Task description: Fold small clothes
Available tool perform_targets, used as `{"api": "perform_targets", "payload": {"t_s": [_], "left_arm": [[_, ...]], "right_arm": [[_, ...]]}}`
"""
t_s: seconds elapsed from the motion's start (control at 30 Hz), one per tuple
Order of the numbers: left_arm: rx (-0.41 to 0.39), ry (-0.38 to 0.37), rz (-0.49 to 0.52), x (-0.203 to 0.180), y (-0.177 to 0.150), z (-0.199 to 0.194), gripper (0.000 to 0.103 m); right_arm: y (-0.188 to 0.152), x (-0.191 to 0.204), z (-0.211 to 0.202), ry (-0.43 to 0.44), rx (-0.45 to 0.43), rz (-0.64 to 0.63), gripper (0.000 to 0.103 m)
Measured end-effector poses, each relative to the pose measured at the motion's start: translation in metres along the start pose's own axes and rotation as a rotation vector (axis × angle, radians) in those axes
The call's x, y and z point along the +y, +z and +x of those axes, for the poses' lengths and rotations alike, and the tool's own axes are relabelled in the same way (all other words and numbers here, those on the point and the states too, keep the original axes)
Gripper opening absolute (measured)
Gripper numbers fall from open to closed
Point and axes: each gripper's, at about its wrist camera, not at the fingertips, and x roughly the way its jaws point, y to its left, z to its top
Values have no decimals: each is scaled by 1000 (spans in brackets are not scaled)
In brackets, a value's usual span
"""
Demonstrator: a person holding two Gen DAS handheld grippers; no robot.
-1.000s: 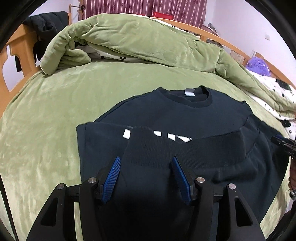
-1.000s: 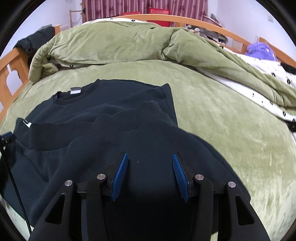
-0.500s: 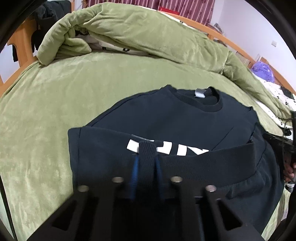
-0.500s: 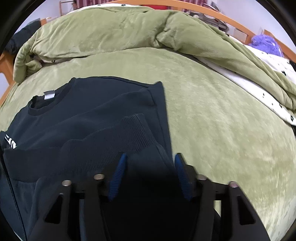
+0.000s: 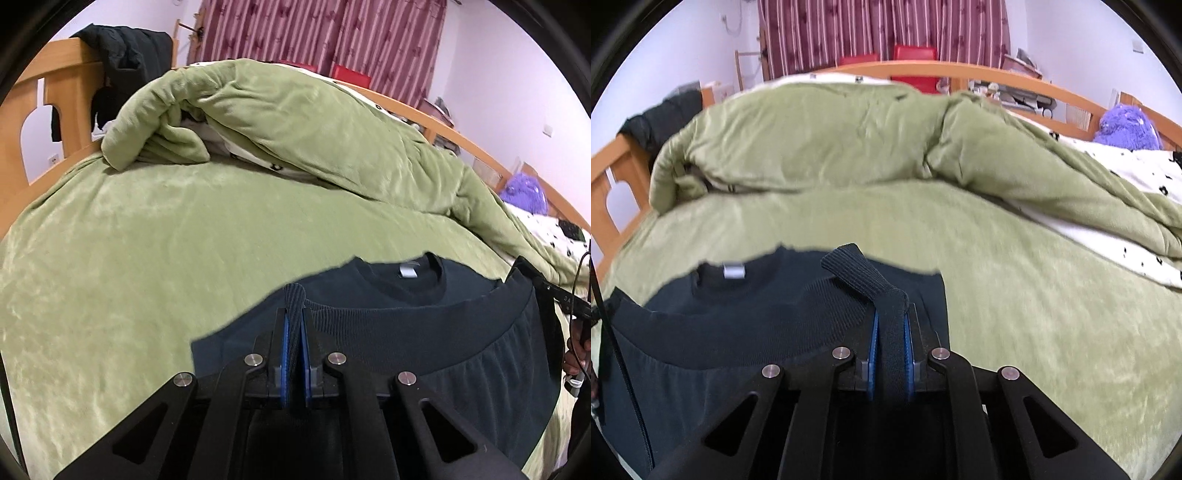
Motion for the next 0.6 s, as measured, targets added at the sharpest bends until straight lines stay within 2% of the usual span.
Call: {"api": "perform_targets", "payload": {"t_s": [0.13,0.27,0.33,0.47,0.53,0.6], "left_arm": [[39,37,5,1,0,26,7],[84,58,14,0,-9,48,7],[108,54,8,1,-13,57,8],[152,67,-16,6,-13,63,17],[149,93,-22,6,-11,57,26],[138,103,-23,7,-9,49,40]], "right_arm": [[3,8,36,-41,37,-18,11],[-19,10,82,-97,120,-22,11],[-26,7,92,-108,140,-18,12],[-23,0,90,-90,165,-11,21],[-21,-7,80,-82,171,-4,34],[-20,-20,58,-109,156,14,41]]}}
